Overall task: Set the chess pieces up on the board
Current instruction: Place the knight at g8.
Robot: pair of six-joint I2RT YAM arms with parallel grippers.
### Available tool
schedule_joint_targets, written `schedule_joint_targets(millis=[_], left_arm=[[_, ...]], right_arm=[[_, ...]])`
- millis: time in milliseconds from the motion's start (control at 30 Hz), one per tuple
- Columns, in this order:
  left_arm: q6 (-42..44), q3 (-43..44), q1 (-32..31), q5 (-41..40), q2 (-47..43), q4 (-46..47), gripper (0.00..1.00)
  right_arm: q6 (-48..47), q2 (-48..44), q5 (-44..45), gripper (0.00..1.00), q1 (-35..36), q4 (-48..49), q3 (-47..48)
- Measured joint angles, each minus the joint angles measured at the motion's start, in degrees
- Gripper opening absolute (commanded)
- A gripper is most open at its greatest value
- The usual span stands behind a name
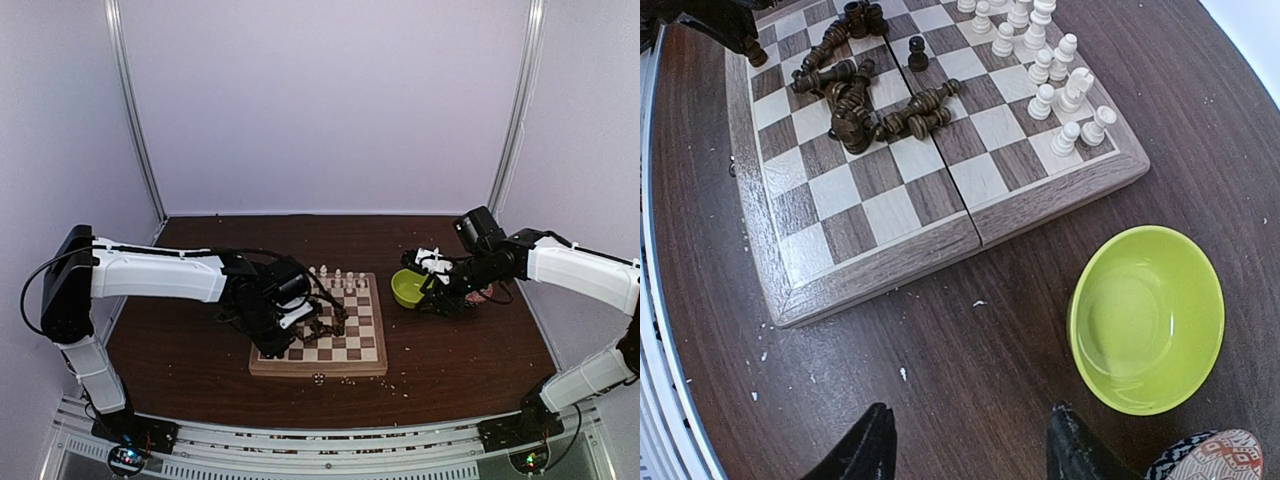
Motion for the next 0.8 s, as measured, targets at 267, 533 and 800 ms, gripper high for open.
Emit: schedule_joint_targets(millis=[267,533,800], left_arm=[[0.0,0.2,0.0,-0.1,0.3,0.5,0.18],[0.1,0.8,0.0,-0.4,0.3,0.1,0.38],[0.2,6.7,0.5,-5.2,-7.4,-0.2,0.41]], right_arm=[[-0.1,0.3,0.1,0.52,0.1,-0.2,0.0],[-0.1,0.6,0.1,0.52,0.2,-0.2,0.0],[0.6,1.4,-0.6,0.52,0.5,-0.6,0.4]])
